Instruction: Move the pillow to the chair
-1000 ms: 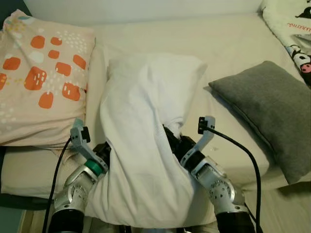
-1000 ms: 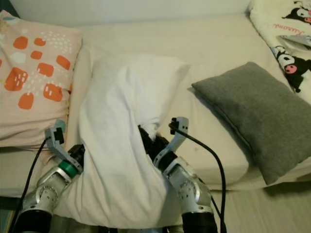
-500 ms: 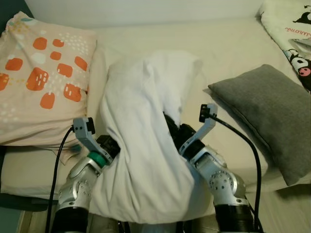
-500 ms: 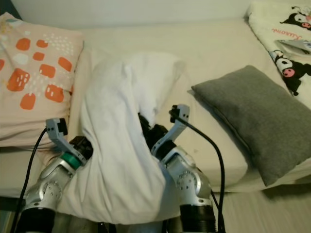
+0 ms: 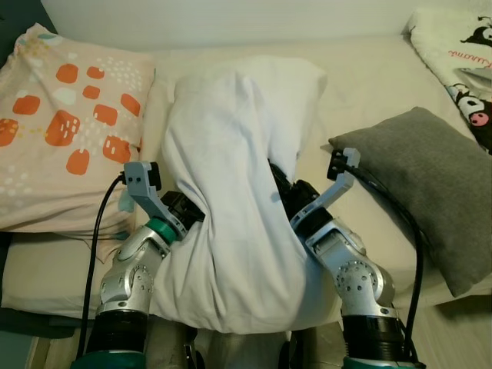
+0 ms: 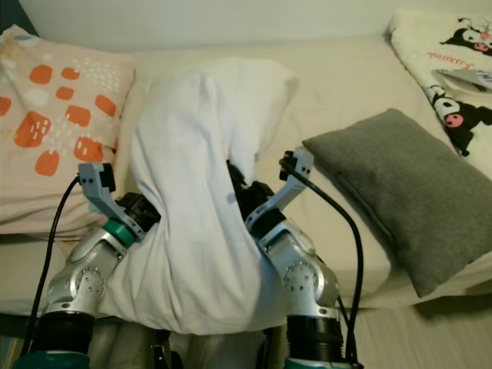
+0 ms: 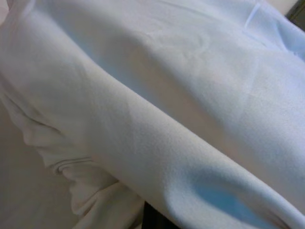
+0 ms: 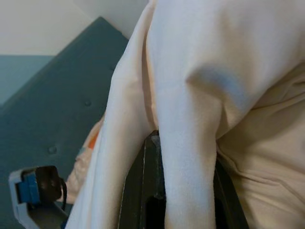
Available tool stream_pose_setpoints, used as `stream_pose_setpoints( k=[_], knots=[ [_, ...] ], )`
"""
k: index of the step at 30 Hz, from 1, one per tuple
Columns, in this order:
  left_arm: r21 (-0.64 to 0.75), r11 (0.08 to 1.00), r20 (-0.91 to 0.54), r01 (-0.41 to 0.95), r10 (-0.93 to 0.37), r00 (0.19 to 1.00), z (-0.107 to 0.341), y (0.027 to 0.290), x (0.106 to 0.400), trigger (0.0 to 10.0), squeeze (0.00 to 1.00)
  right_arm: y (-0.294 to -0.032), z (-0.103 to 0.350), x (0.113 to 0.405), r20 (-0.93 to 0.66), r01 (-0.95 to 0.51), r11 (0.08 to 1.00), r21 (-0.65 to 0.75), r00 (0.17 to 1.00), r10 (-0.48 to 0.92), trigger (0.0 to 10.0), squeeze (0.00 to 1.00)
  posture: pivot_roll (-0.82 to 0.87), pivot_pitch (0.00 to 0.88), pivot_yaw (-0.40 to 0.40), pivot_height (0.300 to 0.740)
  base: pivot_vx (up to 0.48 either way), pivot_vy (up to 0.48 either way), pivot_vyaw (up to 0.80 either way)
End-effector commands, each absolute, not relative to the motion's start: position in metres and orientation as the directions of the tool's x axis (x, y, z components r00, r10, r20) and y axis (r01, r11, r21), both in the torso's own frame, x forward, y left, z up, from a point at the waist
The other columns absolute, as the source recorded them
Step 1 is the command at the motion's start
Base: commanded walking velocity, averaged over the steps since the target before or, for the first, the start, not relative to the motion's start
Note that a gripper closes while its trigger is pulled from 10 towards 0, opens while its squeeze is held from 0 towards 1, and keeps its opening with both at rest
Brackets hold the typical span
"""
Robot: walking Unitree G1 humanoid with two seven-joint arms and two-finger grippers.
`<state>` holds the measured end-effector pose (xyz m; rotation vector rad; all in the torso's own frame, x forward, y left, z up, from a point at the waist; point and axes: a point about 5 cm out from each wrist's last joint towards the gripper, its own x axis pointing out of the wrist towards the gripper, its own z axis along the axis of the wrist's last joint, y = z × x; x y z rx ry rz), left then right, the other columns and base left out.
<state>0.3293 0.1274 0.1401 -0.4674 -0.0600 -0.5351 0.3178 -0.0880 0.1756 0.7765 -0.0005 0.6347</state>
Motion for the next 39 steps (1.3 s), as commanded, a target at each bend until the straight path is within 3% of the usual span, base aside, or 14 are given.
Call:
stream_pose_setpoints(
  k=[1, 2, 3, 7, 8, 11, 12, 17, 19, 24, 39],
  knots=[
    [-0.359, 0.701, 0.234, 0.616, -0.571, 0.787, 0.158, 0.098, 0.329, 0.8, 0.0, -0.057, 0.187, 0.312, 0.275, -0.623, 0.414, 0.664, 0.717, 0.64, 9.5, 0.0, 0.07, 0.017, 0.091, 0.593, 0.0, 0.0, 0.0],
    [-0.359, 0.701, 0.234, 0.616, -0.571, 0.787, 0.158, 0.098, 0.329, 0.8, 0.0, -0.057, 0.187, 0.312, 0.275, -0.623, 0.414, 0.664, 0.717, 0.64, 9.5, 0.0, 0.07, 0.017, 0.091, 0.593, 0.0, 0.0, 0.0],
    [-0.356, 0.707, 0.228, 0.611, -0.569, 0.79, 0.157, 0.098, 0.329, 4.3, 0.0, -0.056, 0.189, 0.311, 0.29, -0.622, 0.388, 0.68, 0.714, 0.637, 10.0, 0.0, 0.07, 0.017, 0.091, 0.593, 0.0, 0.0, 0.0],
    [-0.352, 0.713, 0.227, 0.607, -0.564, 0.794, 0.158, 0.098, 0.329, 4.3, 0.0, -0.057, 0.188, 0.312, 0.295, -0.592, 0.363, 0.72, 0.734, 0.612, 10.0, 0.0, 0.07, 0.017, 0.091, 0.593, 0.0, 0.0, 0.0],
    [-0.348, 0.715, 0.228, 0.607, -0.563, 0.794, 0.159, 0.098, 0.329, 5.0, 0.0, -0.058, 0.188, 0.313, 0.282, -0.587, 0.395, 0.706, 0.746, 0.604, 10.0, 0.0, 0.08, 0.023, 0.09, 0.593, 0.0, 0.0, 0.0],
    [-0.343, 0.717, 0.228, 0.607, -0.563, 0.794, 0.16, 0.098, 0.329, 5.0, 0.0, -0.059, 0.188, 0.314, 0.267, -0.585, 0.435, 0.685, 0.757, 0.596, 10.0, 0.0, 0.08, 0.023, 0.09, 0.593, 0.0, 0.0, 0.0],
    [-0.331, 0.732, 0.214, 0.595, -0.556, 0.803, 0.16, 0.098, 0.329, 10.0, 0.0, -0.06, 0.184, 0.318, 0.228, -0.563, 0.498, 0.659, 0.781, 0.581, 10.0, 0.0, 0.08, 0.021, 0.091, 0.593, 0.0, 0.0, 0.0],
    [-0.294, 0.771, 0.208, 0.565, -0.526, 0.825, 0.164, 0.101, 0.329, 10.0, 0.0, -0.062, 0.177, 0.323, 0.157, -0.523, 0.636, 0.567, 0.827, 0.54, 10.0, 0.0, 0.08, 0.022, 0.09, 0.593, 0.0, 0.0, 0.0],
    [-0.269, 0.79, 0.221, 0.551, -0.507, 0.833, 0.167, 0.102, 0.329, 10.0, 0.0, -0.063, 0.178, 0.324, 0.164, -0.511, 0.651, 0.561, 0.839, 0.518, 10.0, 0.0, 0.08, 0.02, 0.086, 0.593, 0.0, 0.0, 0.0],
    [-0.249, 0.82, 0.222, 0.516, -0.47, 0.854, 0.168, 0.102, 0.327, 10.0, 0.0, -0.067, 0.178, 0.326, 0.167, -0.484, 0.663, 0.571, 0.859, 0.483, 10.0, 0.0, 0.08, 0.02, 0.086, 0.593, 0.0, 0.0, 0.0],
    [-0.224, 0.853, 0.23, 0.471, -0.423, 0.876, 0.173, 0.105, 0.327, 10.0, 0.0, -0.063, 0.177, 0.327, 0.172, -0.479, 0.695, 0.536, 0.868, 0.466, 10.0, 0.0, 0.08, 0.002, 0.082, 0.653, 0.0, 0.0, 0.0]
  ],
)
